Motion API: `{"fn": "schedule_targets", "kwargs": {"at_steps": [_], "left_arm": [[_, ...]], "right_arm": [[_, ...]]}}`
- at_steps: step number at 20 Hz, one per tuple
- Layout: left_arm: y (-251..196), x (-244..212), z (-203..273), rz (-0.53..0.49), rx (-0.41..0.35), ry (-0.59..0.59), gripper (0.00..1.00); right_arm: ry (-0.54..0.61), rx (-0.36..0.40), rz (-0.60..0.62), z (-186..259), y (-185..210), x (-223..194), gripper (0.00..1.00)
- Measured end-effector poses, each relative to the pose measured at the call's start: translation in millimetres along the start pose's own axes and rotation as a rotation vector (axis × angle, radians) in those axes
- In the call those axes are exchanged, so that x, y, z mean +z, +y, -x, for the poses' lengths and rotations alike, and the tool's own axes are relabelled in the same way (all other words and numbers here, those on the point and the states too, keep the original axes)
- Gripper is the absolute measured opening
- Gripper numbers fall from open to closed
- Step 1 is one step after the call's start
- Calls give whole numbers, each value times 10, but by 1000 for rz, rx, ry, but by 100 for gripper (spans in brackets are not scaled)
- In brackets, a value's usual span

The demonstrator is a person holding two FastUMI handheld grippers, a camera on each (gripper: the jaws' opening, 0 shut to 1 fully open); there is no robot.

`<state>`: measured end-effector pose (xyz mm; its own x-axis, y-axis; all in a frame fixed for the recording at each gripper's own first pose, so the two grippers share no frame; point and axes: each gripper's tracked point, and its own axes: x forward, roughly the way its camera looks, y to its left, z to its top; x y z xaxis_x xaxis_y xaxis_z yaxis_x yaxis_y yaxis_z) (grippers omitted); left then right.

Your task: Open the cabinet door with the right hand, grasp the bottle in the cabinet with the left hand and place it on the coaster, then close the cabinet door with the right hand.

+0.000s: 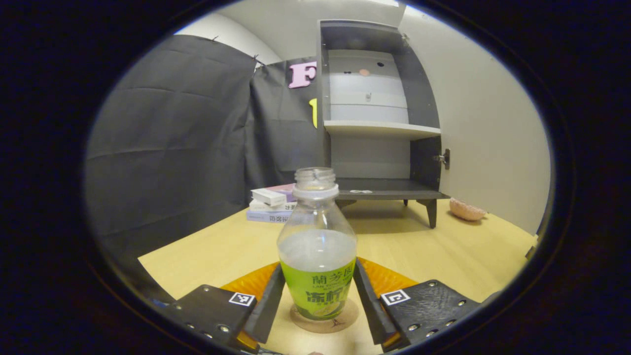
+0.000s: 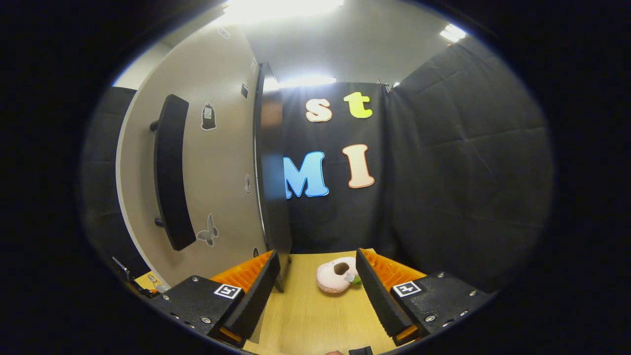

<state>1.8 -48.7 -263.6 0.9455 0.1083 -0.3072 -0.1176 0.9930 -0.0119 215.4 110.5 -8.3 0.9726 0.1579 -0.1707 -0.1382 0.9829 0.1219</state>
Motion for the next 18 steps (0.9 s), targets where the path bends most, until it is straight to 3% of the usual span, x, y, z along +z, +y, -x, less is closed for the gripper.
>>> {"fn": "schedule_targets", "kwargs": {"at_steps": [2,3,7,12,13,14,17,18], "left_arm": [[13,180,47,-2,9,-6,73],[1,305,77,7,2,-18,81],[-47,711,258,33,-14,-53,77],[-48,1172,525,39,-19,-86,81],[-56,1265,580,42,-24,-87,77],[-50,1349,625,47,-33,-95,82],[70,1618,715,38,-43,-118,77],[108,1694,724,30,-51,-126,81]], "right_arm": [[-19,-1,3,-6,-37,76,95],[-27,-1,5,-5,-58,113,95],[-54,-5,-15,-15,-107,260,95],[-72,-4,-18,78,-34,454,95],[-83,-15,-8,112,-16,517,95],[-93,-22,-2,151,19,575,95],[-118,-38,-5,281,154,722,95],[-122,-45,-7,331,189,745,95]]}}
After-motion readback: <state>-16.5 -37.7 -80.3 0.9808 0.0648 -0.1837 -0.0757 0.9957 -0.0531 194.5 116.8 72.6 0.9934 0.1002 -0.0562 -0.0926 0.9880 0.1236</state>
